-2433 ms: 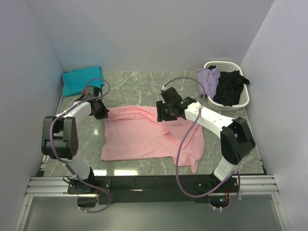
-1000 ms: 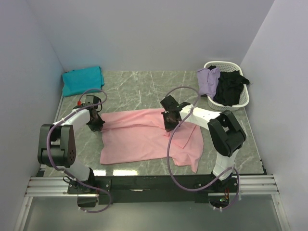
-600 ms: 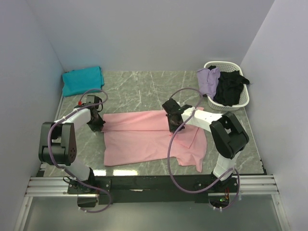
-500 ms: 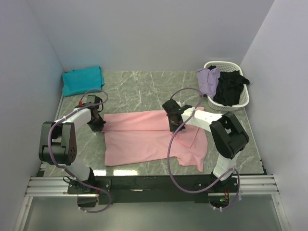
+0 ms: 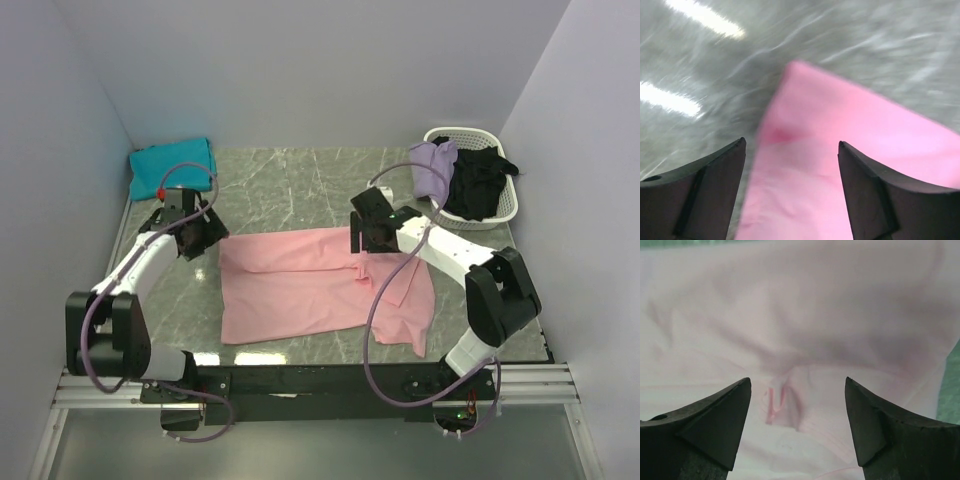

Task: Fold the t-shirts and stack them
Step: Fold the tshirt

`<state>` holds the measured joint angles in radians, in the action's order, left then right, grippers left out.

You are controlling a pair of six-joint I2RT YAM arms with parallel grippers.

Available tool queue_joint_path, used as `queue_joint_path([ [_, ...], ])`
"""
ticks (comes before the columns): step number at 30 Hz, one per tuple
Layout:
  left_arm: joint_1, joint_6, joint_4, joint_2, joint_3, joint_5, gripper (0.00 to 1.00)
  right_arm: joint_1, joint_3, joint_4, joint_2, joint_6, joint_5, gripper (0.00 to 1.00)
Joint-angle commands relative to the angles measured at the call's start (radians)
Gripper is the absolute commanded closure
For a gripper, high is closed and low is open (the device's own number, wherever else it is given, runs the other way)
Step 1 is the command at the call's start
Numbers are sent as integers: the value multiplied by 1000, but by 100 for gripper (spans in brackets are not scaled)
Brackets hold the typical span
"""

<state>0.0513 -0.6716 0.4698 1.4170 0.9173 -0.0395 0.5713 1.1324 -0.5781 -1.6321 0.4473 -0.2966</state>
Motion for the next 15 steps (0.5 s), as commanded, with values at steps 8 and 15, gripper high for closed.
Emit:
queue_joint_path([
  [8, 73, -28, -313, 107, 96, 369, 24, -235, 99, 96, -118, -4, 126, 17],
  [15, 142, -43, -327, 302, 135, 348, 31, -306, 132, 106, -182, -10, 201, 17],
])
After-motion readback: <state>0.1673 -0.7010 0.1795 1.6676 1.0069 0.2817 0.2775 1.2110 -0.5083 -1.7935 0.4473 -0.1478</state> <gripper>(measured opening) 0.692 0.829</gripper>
